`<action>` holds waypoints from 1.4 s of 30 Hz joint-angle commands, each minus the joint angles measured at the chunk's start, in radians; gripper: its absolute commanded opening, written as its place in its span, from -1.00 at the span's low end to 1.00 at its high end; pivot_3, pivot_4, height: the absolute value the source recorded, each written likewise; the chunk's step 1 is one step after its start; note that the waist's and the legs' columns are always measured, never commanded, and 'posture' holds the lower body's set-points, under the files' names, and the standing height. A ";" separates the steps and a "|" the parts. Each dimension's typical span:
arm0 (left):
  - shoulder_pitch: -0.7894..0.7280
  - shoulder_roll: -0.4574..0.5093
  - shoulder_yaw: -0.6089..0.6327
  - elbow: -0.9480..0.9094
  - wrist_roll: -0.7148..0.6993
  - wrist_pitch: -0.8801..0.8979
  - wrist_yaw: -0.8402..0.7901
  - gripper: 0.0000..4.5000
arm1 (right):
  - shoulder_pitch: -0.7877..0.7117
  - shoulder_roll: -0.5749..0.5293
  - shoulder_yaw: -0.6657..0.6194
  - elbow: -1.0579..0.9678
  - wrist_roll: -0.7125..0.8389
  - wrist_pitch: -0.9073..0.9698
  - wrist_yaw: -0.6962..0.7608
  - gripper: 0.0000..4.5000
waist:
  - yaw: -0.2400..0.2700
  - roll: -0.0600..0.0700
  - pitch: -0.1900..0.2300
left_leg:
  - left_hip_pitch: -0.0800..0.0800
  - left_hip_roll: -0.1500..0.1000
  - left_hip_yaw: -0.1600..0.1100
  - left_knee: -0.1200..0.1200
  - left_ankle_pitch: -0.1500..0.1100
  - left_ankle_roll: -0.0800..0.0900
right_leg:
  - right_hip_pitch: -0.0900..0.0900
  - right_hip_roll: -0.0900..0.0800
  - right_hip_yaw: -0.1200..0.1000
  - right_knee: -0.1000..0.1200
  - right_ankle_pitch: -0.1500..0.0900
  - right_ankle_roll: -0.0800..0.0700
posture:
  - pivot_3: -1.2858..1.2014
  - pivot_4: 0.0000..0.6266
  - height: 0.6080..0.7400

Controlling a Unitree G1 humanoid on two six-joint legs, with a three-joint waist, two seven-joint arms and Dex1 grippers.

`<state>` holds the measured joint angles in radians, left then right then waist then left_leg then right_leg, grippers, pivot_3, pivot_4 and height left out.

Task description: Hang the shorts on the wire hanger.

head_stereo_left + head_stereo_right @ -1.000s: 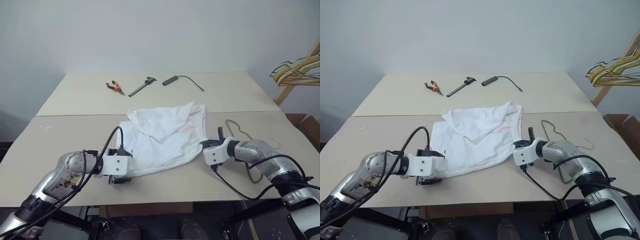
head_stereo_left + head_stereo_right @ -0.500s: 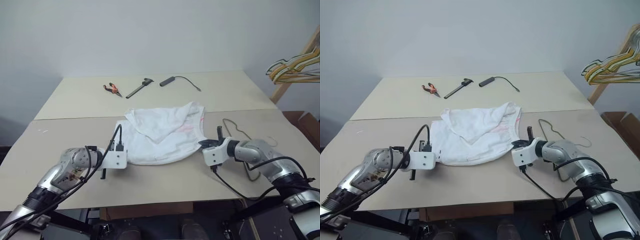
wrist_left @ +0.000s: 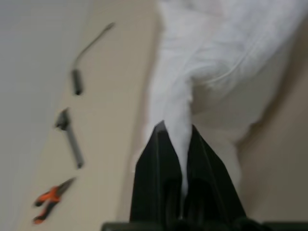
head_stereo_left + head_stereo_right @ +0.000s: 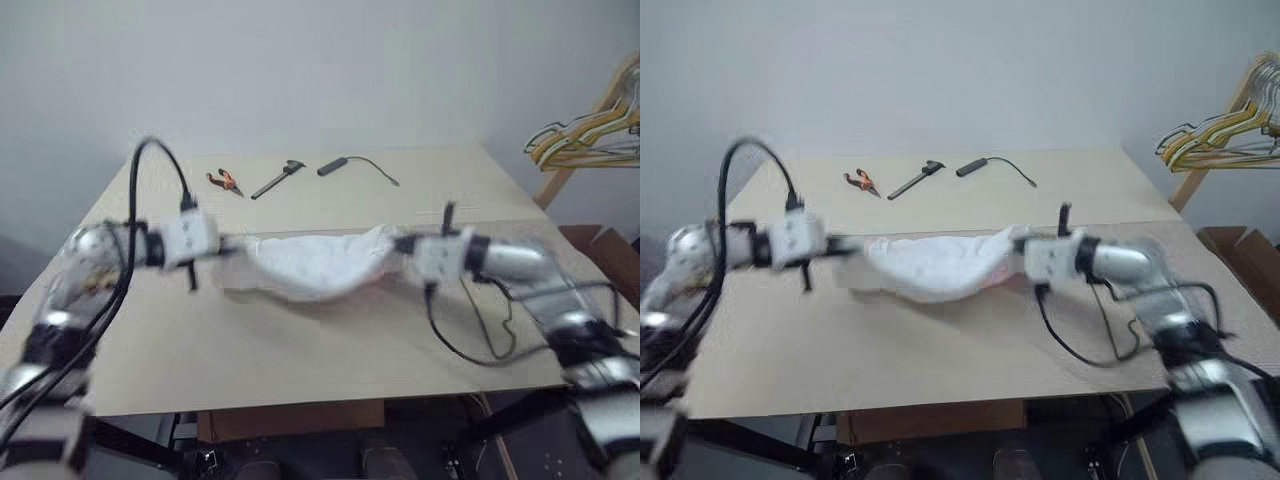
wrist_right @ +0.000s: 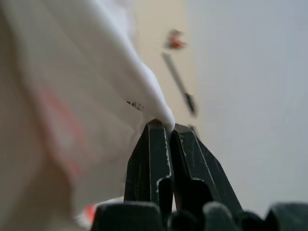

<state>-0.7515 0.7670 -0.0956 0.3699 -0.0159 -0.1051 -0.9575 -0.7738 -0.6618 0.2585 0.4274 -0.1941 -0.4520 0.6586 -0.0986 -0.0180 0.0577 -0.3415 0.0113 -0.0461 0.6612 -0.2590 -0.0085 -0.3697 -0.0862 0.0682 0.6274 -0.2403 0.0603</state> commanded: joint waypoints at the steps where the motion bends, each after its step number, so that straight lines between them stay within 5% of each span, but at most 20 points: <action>1: -0.343 -0.089 0.025 0.349 0.142 0.013 0.392 -0.98 | -0.267 0.104 -0.053 0.269 -0.118 0.071 -0.339 -1.00 | -0.003 -0.001 -0.001 | -0.001 -0.001 -0.002 0.000 0.000 0.000 | -0.002 0.000 0.000 0.000 0.000 0.000 | 0.00 -1.00 1.00; 8: -0.838 -0.142 -0.038 0.840 0.381 -0.172 1.203 -0.98 | -0.672 0.240 -0.128 0.697 -0.174 0.005 -1.020 -1.00 | -0.026 -0.004 -0.003 | -0.048 -0.011 -0.003 -0.002 0.011 -0.021 | -0.060 -0.013 0.002 0.022 -0.001 0.001 | 0.00 -1.00 1.00; 11: -0.885 -0.130 -0.053 0.870 0.414 -0.297 1.300 -0.98 | -0.682 0.229 -0.132 0.737 -0.190 -0.107 -1.149 -1.00 | -0.026 -0.004 -0.003 | -0.060 -0.016 -0.002 -0.001 0.012 -0.025 | -0.072 -0.019 0.003 0.021 0.001 0.005 | 0.00 -1.00 1.00; 15: -0.750 -0.144 -0.048 0.839 0.348 -0.529 1.039 -0.98 | -0.552 0.183 -0.067 0.760 -0.239 -0.215 -1.082 -1.00 | -0.015 -0.004 -0.005 | -0.056 -0.020 -0.003 -0.001 0.011 -0.021 | -0.061 -0.021 0.001 0.015 0.002 0.010 | 0.00 -1.00 1.00; 19: -0.457 -0.127 -0.034 0.639 0.148 -0.670 0.591 -0.98 | -0.371 0.102 0.038 0.753 -0.302 -0.374 -0.872 -1.00 | -0.022 -0.003 -0.007 | -0.025 -0.021 -0.003 -0.006 0.006 -0.011 | -0.024 -0.021 -0.001 -0.002 0.002 0.013 | -0.01 -0.95 1.00; 24: 0.017 0.005 -0.040 0.026 -0.181 -0.379 0.132 -0.98 | -0.197 -0.011 0.166 0.700 -0.395 -0.571 -0.697 -1.00 | -0.079 -0.002 -0.006 | -0.030 -0.020 -0.005 -0.004 0.006 -0.011 | -0.030 -0.020 0.001 0.003 0.001 0.014 | 0.00 -0.89 1.00; 28: 0.356 0.237 -0.006 -0.407 -0.350 -0.113 -0.107 -0.98 | -0.125 -0.058 0.199 0.682 -0.393 -0.654 -0.566 -1.00 | -0.131 -0.002 -0.006 | -0.044 -0.017 -0.008 0.000 0.009 -0.016 | -0.045 -0.019 0.006 0.005 0.002 0.014 | 0.01 -0.86 1.00; 32: 0.624 0.421 0.080 -0.659 -0.388 0.082 -0.175 -0.98 | -0.081 -0.093 0.221 0.647 -0.441 -0.688 -0.537 -1.00 | -0.132 -0.003 0.002 | -0.019 -0.016 -0.006 -0.001 -0.001 -0.001 | -0.018 -0.017 0.005 -0.001 0.001 0.013 | 0.01 -0.84 1.00; 36: 0.834 0.482 0.173 -0.833 -0.359 0.210 -0.149 -0.98 | -0.043 -0.125 0.230 0.584 -0.501 -0.689 -0.576 -1.00 | -0.107 -0.002 0.014 | 0.015 -0.013 -0.003 -0.003 -0.007 0.008 | 0.016 -0.013 0.005 -0.003 -0.013 0.015 | 0.00 -0.83 1.00; 42: 1.018 0.456 0.266 -0.964 -0.326 0.294 -0.139 -0.98 | 0.056 -0.177 0.219 0.469 -0.561 -0.701 -0.625 -1.00 | -0.062 -0.002 0.015 | 0.017 -0.013 -0.003 -0.003 -0.014 0.013 | 0.014 -0.012 0.006 0.001 -0.016 0.007 | 0.00 -0.82 1.00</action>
<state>0.2467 1.2207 0.1245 -0.5604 -0.3539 0.1671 -1.0866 -0.7343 -0.7955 0.5047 0.9163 -0.7476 -1.1618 0.0548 -0.1610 -0.0203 0.0728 -0.3243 -0.0014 -0.0490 0.6589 -0.2754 0.0017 -0.3557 -0.0986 0.0740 0.6295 -0.2574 0.0673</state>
